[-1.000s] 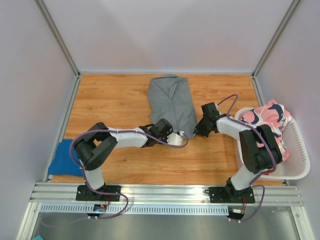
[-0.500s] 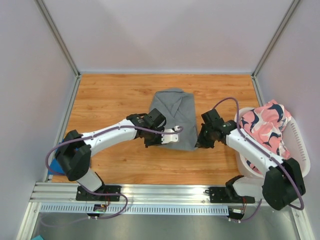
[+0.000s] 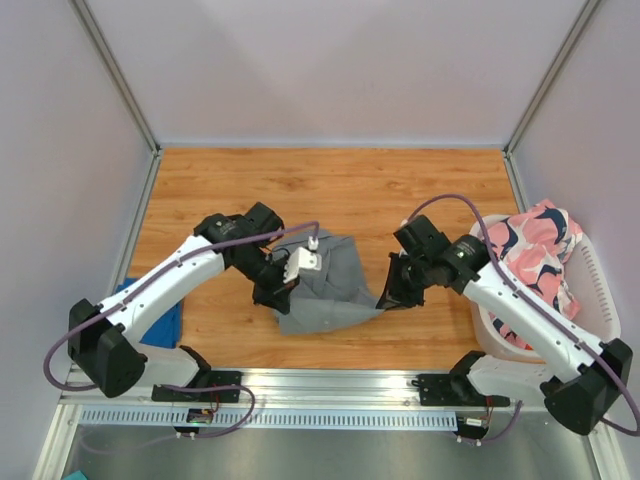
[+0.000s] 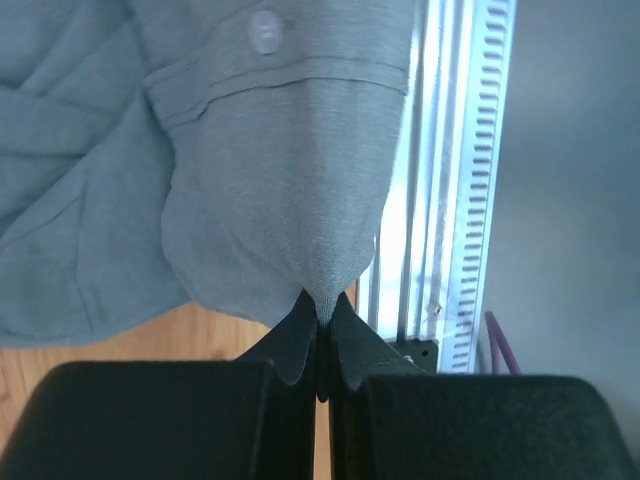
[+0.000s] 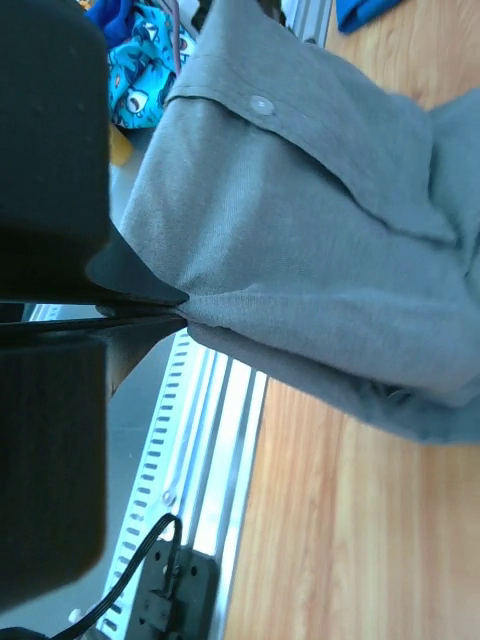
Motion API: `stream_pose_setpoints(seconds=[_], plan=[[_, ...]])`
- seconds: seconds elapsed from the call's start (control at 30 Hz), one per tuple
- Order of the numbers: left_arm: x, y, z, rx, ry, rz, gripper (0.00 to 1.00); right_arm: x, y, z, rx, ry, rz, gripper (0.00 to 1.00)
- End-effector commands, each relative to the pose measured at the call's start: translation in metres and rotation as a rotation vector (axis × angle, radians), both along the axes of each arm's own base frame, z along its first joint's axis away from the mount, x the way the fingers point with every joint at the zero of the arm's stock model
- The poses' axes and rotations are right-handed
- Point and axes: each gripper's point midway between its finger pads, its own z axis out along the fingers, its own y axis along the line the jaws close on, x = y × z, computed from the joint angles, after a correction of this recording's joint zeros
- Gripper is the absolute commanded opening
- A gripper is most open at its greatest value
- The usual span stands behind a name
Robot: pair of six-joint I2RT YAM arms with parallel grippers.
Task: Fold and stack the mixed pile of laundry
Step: Fold the shirt.
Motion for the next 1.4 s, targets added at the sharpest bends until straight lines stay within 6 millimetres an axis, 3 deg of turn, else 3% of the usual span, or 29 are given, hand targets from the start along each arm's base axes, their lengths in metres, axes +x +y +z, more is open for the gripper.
stream_pose_setpoints(seconds=[0.0,0.2,0.33,0.6,0.63,0.73,0.8,0.93,1.07,1.1,1.13,1.2,1.23,1.37], plan=[[0.028,0.015,0.018,-0.059,0.066,0.175,0.0,0.016,-0.009,0.002,-0.102,0.029,0.038,0.0],[0.089,0.028,0.009,-0.095,0.112,0.421,0.0,0.092,0.019,0.003,-0.112,-0.037,0.112,0.0],[0.134,0.05,-0.008,-0.11,0.141,0.61,0.0,0.15,0.041,0.0,-0.094,-0.044,0.111,0.0],[0.202,0.076,-0.022,-0.181,0.158,0.814,0.0,0.219,0.049,-0.024,-0.037,-0.073,-0.045,0.01],[0.212,0.076,-0.027,-0.188,0.162,0.829,0.0,0.226,0.051,-0.024,-0.021,-0.074,-0.076,0.02],[0.23,0.082,-0.049,-0.165,0.225,0.864,0.0,0.258,0.066,-0.032,0.018,-0.112,-0.103,0.33],[0.237,0.084,-0.058,-0.15,0.24,0.876,0.02,0.268,0.069,-0.035,0.021,-0.125,-0.106,0.36],[0.265,0.086,-0.073,-0.139,0.211,0.904,0.19,0.289,0.061,-0.04,-0.031,-0.203,-0.147,0.4],[0.302,0.088,-0.073,-0.14,0.165,0.948,0.33,0.301,0.059,-0.024,-0.006,-0.33,-0.171,0.4],[0.307,0.088,-0.072,-0.142,0.149,0.95,0.36,0.293,0.058,-0.019,0.005,-0.359,-0.164,0.41],[0.313,0.089,-0.072,-0.139,0.137,0.961,0.42,0.298,0.061,-0.011,0.031,-0.422,-0.162,0.42],[0.322,0.091,-0.069,-0.135,0.113,0.979,0.45,0.284,0.059,-0.008,0.045,-0.467,-0.152,0.47],[0.325,0.093,-0.068,-0.13,0.1,0.987,0.47,0.288,0.064,0.001,0.078,-0.521,-0.146,0.48],[0.322,0.098,-0.064,-0.11,0.096,0.994,0.5,0.275,0.069,-0.019,0.092,-0.51,-0.096,0.6]])
